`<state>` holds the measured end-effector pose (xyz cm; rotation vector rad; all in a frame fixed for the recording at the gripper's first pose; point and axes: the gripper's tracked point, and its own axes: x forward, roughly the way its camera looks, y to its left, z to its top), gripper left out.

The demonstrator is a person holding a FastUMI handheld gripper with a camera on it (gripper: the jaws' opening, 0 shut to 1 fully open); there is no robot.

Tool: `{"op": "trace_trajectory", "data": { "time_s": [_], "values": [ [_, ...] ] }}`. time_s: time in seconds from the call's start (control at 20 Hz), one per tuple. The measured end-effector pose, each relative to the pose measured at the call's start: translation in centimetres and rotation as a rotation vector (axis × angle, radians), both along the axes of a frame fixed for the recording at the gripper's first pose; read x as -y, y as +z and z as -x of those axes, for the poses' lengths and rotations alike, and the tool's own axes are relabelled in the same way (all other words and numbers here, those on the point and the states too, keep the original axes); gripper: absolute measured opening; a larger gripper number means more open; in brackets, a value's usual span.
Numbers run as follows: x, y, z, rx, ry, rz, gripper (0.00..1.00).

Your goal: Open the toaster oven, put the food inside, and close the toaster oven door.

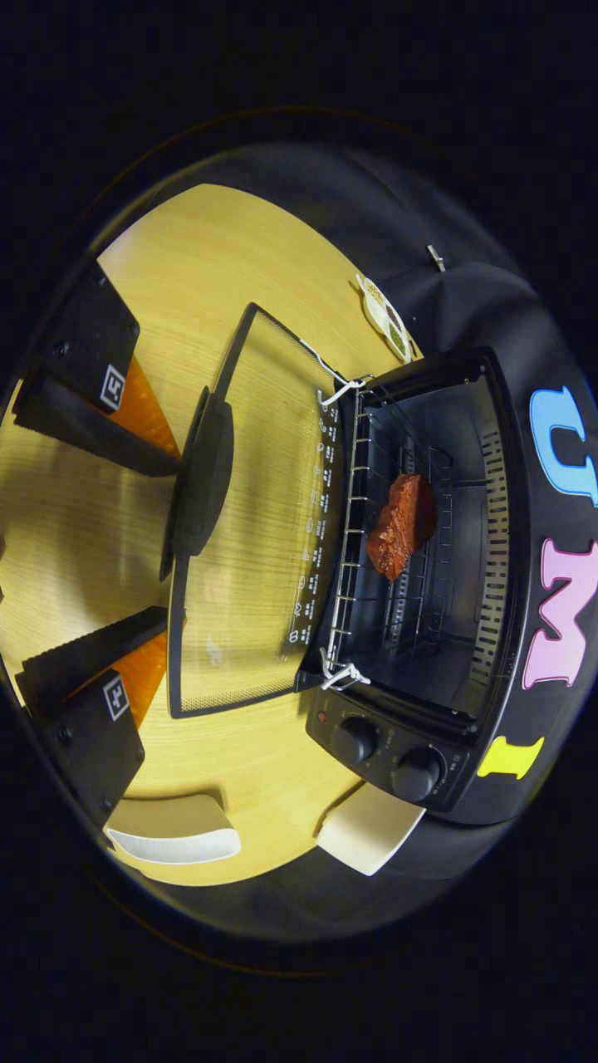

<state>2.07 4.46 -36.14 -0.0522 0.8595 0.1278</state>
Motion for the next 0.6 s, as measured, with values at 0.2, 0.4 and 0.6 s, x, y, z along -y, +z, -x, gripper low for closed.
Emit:
{"op": "trace_trajectory", "data": {
  "time_s": [0.2,0.4,0.6],
  "values": [
    [0.1,0.6,0.2,0.006,0.004,-0.008,0.96],
    [-0.1,3.2,0.1,0.046,0.029,-0.013,0.96],
    [0.2,6.7,-0.4,0.097,-0.004,-0.091,0.96]
  ]
}}
